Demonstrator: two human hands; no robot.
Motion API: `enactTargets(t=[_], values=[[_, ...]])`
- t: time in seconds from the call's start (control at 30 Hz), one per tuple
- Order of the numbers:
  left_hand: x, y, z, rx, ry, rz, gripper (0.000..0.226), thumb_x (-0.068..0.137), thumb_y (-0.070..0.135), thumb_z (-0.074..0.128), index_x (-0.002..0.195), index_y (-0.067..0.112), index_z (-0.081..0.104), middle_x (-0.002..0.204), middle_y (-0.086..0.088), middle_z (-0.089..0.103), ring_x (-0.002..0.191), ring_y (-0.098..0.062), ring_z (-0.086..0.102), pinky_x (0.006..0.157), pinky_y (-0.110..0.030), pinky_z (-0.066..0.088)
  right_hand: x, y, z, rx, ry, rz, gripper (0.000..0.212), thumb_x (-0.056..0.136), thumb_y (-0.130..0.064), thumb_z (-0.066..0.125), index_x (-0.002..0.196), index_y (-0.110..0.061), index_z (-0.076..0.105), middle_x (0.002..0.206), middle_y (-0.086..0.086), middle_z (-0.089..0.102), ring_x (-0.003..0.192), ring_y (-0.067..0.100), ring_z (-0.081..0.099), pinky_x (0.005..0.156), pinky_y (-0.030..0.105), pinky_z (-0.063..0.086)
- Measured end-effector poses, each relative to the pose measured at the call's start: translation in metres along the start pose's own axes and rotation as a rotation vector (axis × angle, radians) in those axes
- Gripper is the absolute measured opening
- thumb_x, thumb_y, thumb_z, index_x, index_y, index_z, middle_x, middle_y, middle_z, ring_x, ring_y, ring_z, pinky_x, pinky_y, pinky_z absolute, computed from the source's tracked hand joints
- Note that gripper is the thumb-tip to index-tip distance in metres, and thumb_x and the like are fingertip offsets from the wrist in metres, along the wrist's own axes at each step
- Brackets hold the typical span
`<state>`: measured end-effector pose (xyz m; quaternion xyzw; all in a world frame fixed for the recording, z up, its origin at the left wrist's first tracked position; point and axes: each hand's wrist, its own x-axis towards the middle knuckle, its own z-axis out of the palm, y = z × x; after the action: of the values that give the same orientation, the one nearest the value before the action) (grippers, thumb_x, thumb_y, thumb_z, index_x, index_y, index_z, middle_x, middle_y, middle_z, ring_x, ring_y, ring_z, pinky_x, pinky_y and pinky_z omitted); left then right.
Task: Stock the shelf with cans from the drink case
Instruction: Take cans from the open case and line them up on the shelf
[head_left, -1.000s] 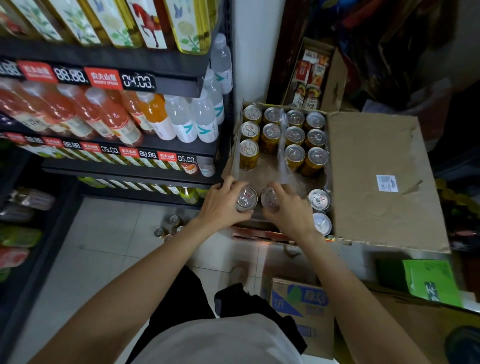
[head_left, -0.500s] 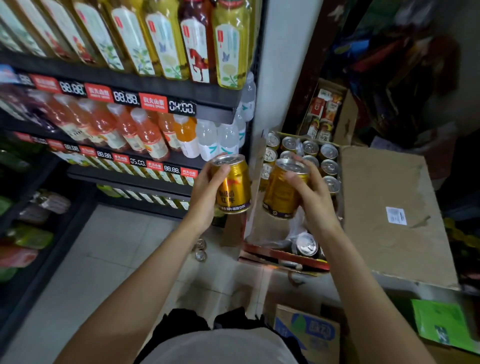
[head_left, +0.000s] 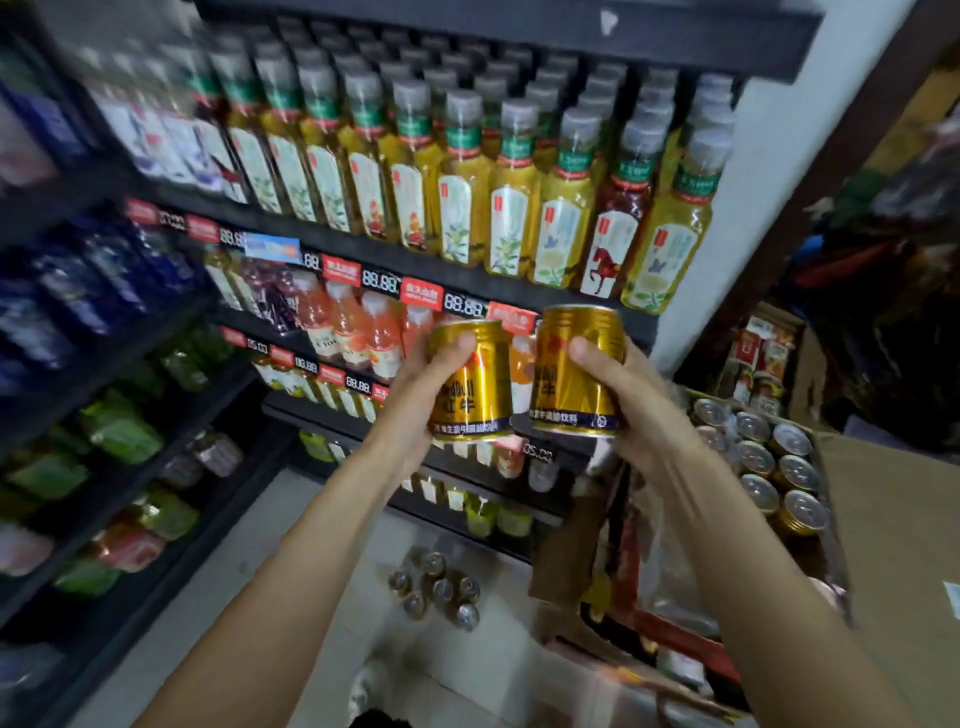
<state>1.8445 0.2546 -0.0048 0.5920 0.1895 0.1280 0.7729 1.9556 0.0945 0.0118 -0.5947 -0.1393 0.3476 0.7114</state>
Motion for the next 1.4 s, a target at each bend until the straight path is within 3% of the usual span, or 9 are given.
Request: enactTargets(t=[0.1, 0.17, 0.27, 0.33, 0.53, 0.77, 1.07, 1.2, 1.4], values=[[0.012, 0.038, -0.044, -0.061, -0.022, 0.077, 0.054, 0.069, 0.025, 0.063, 0.121, 0.015, 0.05, 0.099, 0.001, 0.065, 0.085, -0.01, 0.067, 0.067, -0.026, 0.056, 0.019, -0.014, 0.047, 0.023, 0.024, -0.091, 0.062, 0.064, -0.03, 0.07, 0.121, -0.017, 0.052, 0.104, 0.006, 0.069, 0.085, 0.017, 0.071, 0.065, 0.032, 0.058], [0.022, 0.065, -0.071, -0.042, -0.06, 0.148, 0.043, 0.073, 0.017, 0.07, 0.112, 0.019, 0.053, 0.096, 0.005, 0.067, 0.081, -0.004, 0.068, 0.067, -0.022, 0.055, 0.031, -0.024, 0.078, -0.005, 0.055, -0.147, 0.062, 0.063, -0.032, 0.071, 0.12, -0.018, 0.053, 0.101, 0.002, 0.07, 0.083, 0.015, 0.071, 0.065, 0.031, 0.058], [0.037, 0.103, -0.106, 0.04, -0.086, 0.277, 0.046, 0.07, 0.021, 0.068, 0.113, 0.024, 0.053, 0.104, 0.005, 0.067, 0.091, -0.004, 0.067, 0.075, -0.022, 0.053, 0.05, -0.043, 0.12, -0.066, 0.085, -0.241, 0.091, 0.055, -0.039, 0.081, 0.134, -0.013, 0.045, 0.105, 0.0, 0.071, 0.092, 0.016, 0.07, 0.075, 0.034, 0.057], [0.05, 0.13, -0.127, 0.12, -0.053, 0.378, 0.056, 0.066, 0.026, 0.08, 0.114, 0.033, 0.053, 0.116, 0.003, 0.063, 0.104, -0.01, 0.062, 0.086, -0.027, 0.051, 0.06, -0.063, 0.146, -0.142, 0.112, -0.326, 0.102, 0.049, -0.049, 0.085, 0.136, -0.013, 0.045, 0.117, 0.003, 0.066, 0.105, 0.021, 0.066, 0.088, 0.041, 0.052], [0.089, 0.215, -0.155, 0.221, 0.016, 0.616, 0.063, 0.054, 0.047, 0.081, 0.111, 0.041, 0.055, 0.121, 0.005, 0.06, 0.112, -0.013, 0.058, 0.097, -0.039, 0.049, 0.083, -0.14, 0.187, -0.276, 0.115, -0.575, 0.038, 0.065, -0.037, 0.074, 0.099, -0.021, 0.066, 0.089, -0.004, 0.074, 0.089, 0.017, 0.07, 0.08, 0.035, 0.053], [0.141, 0.289, -0.113, 0.335, 0.063, 0.807, 0.081, 0.057, 0.055, 0.079, 0.128, 0.03, 0.049, 0.128, 0.006, 0.055, 0.119, -0.01, 0.051, 0.101, -0.036, 0.046, 0.127, -0.231, 0.183, -0.36, 0.256, -0.758, 0.033, 0.069, -0.033, 0.066, 0.099, -0.019, 0.062, 0.08, -0.009, 0.071, 0.073, 0.004, 0.067, 0.065, 0.023, 0.053], [0.221, 0.318, -0.028, 0.691, 0.155, 0.934, 0.07, 0.066, 0.052, 0.078, 0.124, 0.023, 0.049, 0.119, 0.005, 0.058, 0.109, -0.01, 0.053, 0.09, -0.026, 0.045, 0.174, -0.317, 0.107, -0.643, 0.349, -0.683, 0.039, 0.083, -0.009, 0.065, 0.12, -0.008, 0.052, 0.101, 0.006, 0.06, 0.091, 0.017, 0.06, 0.073, 0.025, 0.051], [0.244, 0.315, -0.011, 1.014, 0.273, 1.065, 0.067, 0.067, 0.064, 0.069, 0.118, 0.024, 0.051, 0.119, 0.005, 0.057, 0.115, -0.016, 0.046, 0.09, -0.032, 0.036, 0.191, -0.332, 0.091, -0.793, 0.294, -0.617, 0.025, 0.082, -0.005, 0.066, 0.101, -0.016, 0.054, 0.089, -0.002, 0.059, 0.084, 0.01, 0.058, 0.077, 0.024, 0.05], [0.268, 0.317, -0.007, 1.219, 0.29, 1.039, 0.073, 0.066, 0.073, 0.062, 0.123, 0.028, 0.052, 0.122, 0.002, 0.06, 0.118, -0.021, 0.046, 0.092, -0.033, 0.025, 0.222, -0.346, 0.071, -0.956, 0.293, -0.58, 0.052, 0.075, -0.01, 0.074, 0.121, -0.009, 0.052, 0.113, 0.012, 0.061, 0.107, 0.024, 0.058, 0.093, 0.037, 0.048]])
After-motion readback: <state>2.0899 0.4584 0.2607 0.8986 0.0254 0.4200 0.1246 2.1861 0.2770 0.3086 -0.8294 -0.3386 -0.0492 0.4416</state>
